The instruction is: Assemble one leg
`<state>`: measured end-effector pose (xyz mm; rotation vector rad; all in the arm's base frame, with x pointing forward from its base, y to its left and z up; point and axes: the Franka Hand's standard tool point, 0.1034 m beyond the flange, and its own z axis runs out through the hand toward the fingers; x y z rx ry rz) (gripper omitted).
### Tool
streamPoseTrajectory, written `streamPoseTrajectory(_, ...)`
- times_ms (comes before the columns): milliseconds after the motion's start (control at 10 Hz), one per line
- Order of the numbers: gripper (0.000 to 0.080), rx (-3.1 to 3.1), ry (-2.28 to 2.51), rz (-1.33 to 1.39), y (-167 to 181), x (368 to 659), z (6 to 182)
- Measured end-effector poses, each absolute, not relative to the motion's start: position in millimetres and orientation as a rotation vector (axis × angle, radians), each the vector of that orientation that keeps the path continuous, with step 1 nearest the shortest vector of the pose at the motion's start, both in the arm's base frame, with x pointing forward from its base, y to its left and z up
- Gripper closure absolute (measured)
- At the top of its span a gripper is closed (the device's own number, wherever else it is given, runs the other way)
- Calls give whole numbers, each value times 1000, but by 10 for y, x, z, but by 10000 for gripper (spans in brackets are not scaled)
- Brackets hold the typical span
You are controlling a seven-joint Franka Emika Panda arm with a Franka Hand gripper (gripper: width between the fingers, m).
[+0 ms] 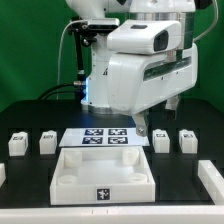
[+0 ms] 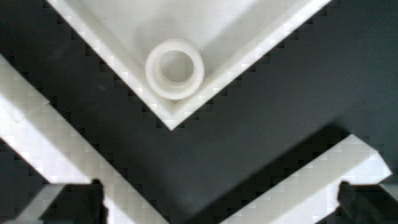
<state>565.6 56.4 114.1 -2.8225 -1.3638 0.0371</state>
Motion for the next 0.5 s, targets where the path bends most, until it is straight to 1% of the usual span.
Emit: streamPoseTrajectory(500, 150, -2822, -1363, 40, 564, 5651, 1127)
